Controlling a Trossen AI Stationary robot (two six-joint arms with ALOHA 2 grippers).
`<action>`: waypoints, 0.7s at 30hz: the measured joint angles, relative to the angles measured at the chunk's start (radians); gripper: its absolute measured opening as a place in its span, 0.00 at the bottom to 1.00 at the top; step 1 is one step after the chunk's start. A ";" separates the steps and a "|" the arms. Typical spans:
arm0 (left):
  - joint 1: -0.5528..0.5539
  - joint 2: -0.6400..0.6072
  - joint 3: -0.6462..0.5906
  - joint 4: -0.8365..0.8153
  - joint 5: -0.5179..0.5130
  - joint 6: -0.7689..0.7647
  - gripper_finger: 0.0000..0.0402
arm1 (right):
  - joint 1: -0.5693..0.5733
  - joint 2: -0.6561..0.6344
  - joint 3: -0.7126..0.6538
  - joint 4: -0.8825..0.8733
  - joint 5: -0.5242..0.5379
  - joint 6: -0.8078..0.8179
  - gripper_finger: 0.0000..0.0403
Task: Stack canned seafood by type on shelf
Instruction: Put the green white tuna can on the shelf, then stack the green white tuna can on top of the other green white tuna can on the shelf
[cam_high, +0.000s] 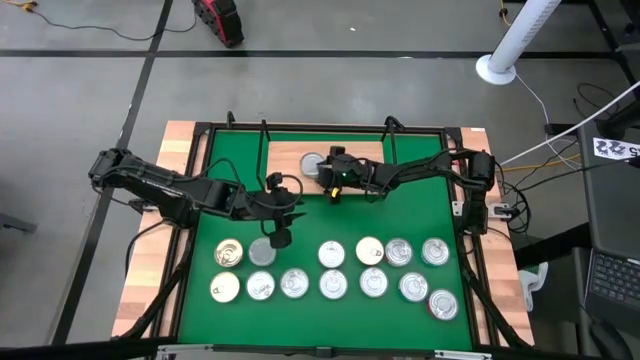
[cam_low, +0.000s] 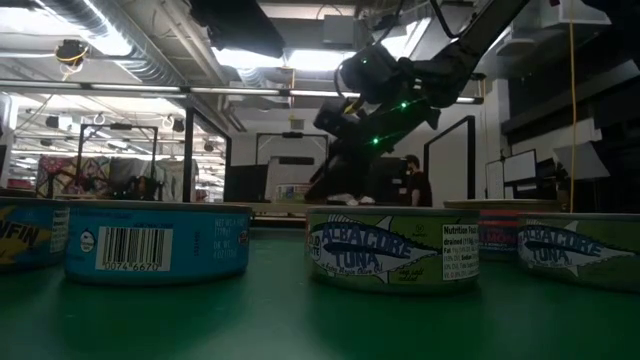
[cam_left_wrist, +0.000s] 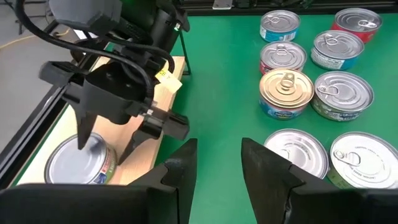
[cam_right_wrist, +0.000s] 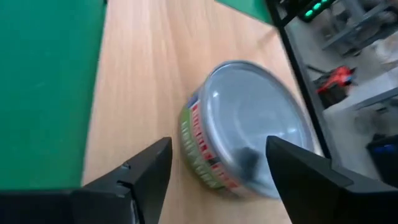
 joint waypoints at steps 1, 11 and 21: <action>-0.003 0.000 0.000 0.000 0.000 0.000 0.30 | 0.000 0.000 0.000 -0.007 -0.001 0.007 0.64; -0.074 0.000 0.000 -0.013 0.001 -0.019 0.30 | 0.001 -0.059 0.000 -0.048 -0.001 0.027 0.64; -0.183 0.000 -0.001 -0.151 0.002 -0.313 0.30 | 0.023 -0.167 0.000 -0.170 -0.002 0.027 0.64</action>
